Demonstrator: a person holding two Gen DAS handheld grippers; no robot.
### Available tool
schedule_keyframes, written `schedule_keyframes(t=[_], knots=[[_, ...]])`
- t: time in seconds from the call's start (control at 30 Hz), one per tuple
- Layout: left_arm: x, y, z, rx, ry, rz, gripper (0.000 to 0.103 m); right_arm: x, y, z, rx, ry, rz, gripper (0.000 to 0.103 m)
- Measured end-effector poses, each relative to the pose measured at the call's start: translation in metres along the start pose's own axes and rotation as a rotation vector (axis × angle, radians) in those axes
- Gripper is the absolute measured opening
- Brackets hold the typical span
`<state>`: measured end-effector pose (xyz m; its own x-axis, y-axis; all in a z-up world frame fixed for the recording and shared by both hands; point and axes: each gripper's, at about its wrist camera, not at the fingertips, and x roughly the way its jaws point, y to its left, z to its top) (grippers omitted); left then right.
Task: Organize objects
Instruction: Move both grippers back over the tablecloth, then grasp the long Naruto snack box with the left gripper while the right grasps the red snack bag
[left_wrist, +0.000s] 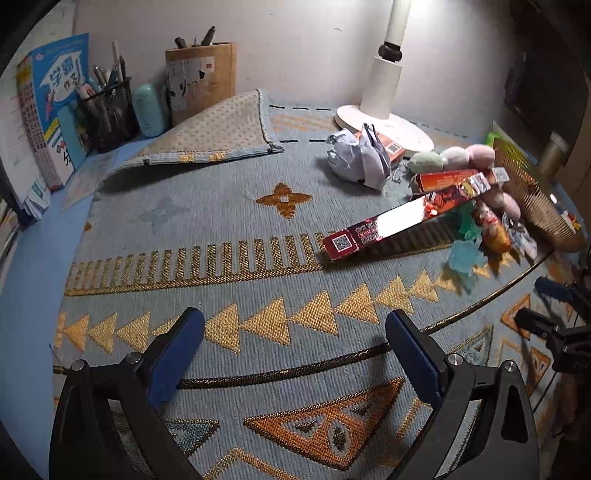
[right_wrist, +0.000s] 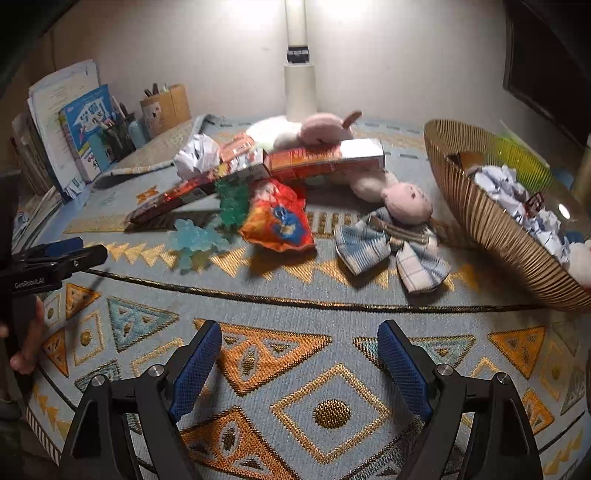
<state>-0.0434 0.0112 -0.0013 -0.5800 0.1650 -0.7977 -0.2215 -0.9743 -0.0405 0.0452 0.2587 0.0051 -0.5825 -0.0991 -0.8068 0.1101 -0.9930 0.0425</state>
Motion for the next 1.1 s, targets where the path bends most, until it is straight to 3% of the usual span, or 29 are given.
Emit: schedule_keyframes(t=[0.03,0.2,0.3,0.33,0.4,0.47,0.63,0.73,0.87,0.93,1.03,1.1], knots=[[0.002,-0.006,0.0,0.034,0.012,0.029,0.099,0.001,0.002,0.002,-0.009,-0.006,-0.02,0.086],[-0.002,-0.008,0.0,0.06,0.001,0.003,0.097,-0.001,0.006,-0.001,-0.034,-0.007,-0.008,0.086],[-0.008,-0.016,0.009,0.122,-0.046,-0.028,0.096,-0.004,0.003,0.0,-0.017,-0.019,0.012,0.084],[-0.009,-0.023,0.013,0.168,-0.053,-0.041,0.095,-0.005,0.003,0.0,-0.014,-0.028,0.022,0.08],[-0.007,-0.036,0.024,0.276,-0.055,-0.09,0.082,-0.006,0.004,0.003,-0.029,-0.028,0.068,0.069],[-0.003,-0.044,0.036,0.334,-0.069,-0.129,0.082,-0.002,0.007,0.01,-0.055,-0.006,0.12,0.06],[0.015,-0.054,0.06,0.366,-0.047,-0.228,0.074,-0.001,0.01,0.041,-0.041,-0.013,0.19,0.055],[0.03,-0.06,0.064,0.393,-0.016,-0.235,0.064,0.002,0.017,0.058,-0.085,-0.042,0.138,0.055],[0.041,-0.061,0.064,0.38,0.0,-0.284,0.058,0.025,0.018,0.07,-0.066,-0.003,0.141,0.049],[0.041,-0.061,0.065,0.363,0.004,-0.308,0.05,0.035,0.014,0.07,-0.047,0.013,0.132,0.041],[0.04,-0.062,0.065,0.345,0.014,-0.327,0.023,0.035,0.012,0.069,-0.046,-0.009,0.121,0.036],[0.037,-0.062,0.063,0.322,0.024,-0.33,0.014,0.032,0.01,0.068,-0.036,-0.015,0.126,0.033]])
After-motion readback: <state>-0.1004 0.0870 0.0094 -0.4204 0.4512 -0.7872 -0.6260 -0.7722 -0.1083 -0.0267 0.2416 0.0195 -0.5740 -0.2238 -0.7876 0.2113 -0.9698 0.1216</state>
